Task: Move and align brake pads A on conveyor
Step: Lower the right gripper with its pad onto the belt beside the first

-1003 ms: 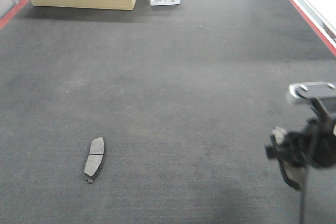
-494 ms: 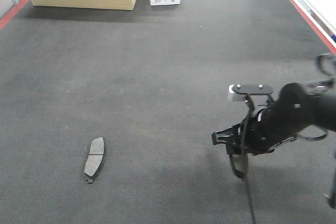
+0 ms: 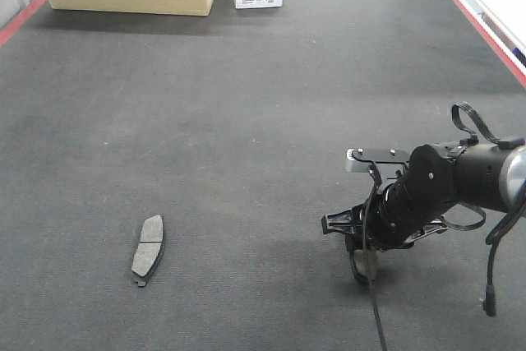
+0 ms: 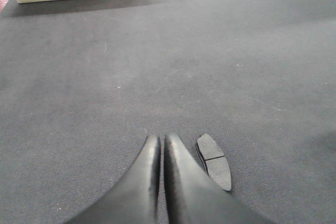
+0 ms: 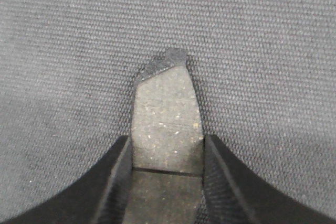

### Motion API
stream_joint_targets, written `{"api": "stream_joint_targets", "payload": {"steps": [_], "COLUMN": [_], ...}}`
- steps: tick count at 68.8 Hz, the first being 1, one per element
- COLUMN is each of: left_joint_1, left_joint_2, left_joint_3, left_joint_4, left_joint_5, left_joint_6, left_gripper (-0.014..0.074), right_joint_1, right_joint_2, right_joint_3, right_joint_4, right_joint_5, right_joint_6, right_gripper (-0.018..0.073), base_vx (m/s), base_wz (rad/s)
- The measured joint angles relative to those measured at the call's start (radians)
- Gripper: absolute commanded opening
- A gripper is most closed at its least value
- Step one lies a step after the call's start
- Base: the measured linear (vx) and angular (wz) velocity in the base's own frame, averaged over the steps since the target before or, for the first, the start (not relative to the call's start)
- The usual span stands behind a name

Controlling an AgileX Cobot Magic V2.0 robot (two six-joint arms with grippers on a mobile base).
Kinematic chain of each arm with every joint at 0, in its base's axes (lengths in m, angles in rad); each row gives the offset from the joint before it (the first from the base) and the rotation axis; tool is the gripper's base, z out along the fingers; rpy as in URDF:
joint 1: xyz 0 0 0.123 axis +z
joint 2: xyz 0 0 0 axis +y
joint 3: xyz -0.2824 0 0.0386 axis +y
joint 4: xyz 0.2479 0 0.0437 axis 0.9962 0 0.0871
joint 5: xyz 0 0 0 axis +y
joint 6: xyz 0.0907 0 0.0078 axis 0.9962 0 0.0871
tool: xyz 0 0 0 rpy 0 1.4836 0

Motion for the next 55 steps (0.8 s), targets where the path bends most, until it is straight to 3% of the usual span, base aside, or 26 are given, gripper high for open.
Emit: {"api": "stream_joint_targets", "payload": {"steps": [32, 55], "left_joint_1": [0.0, 0.0], "left_joint_2": [0.0, 0.0], "left_joint_3": [0.0, 0.0], "left_joint_4": [0.0, 0.0], "left_joint_5": [0.0, 0.0], "left_joint_6": [0.0, 0.0], "left_gripper": [-0.0006, -0.0006], "right_joint_1": [0.0, 0.0], "right_joint_2": [0.0, -0.02], "right_joint_3": [0.0, -0.005], "right_joint_4": [0.0, 0.001], "right_joint_5": [-0.003, -0.005], "right_joint_6": [0.0, 0.0], "right_gripper": [0.0363, 0.0405], "base_vx": [0.0, 0.0], "base_wz": [0.0, 0.0]}}
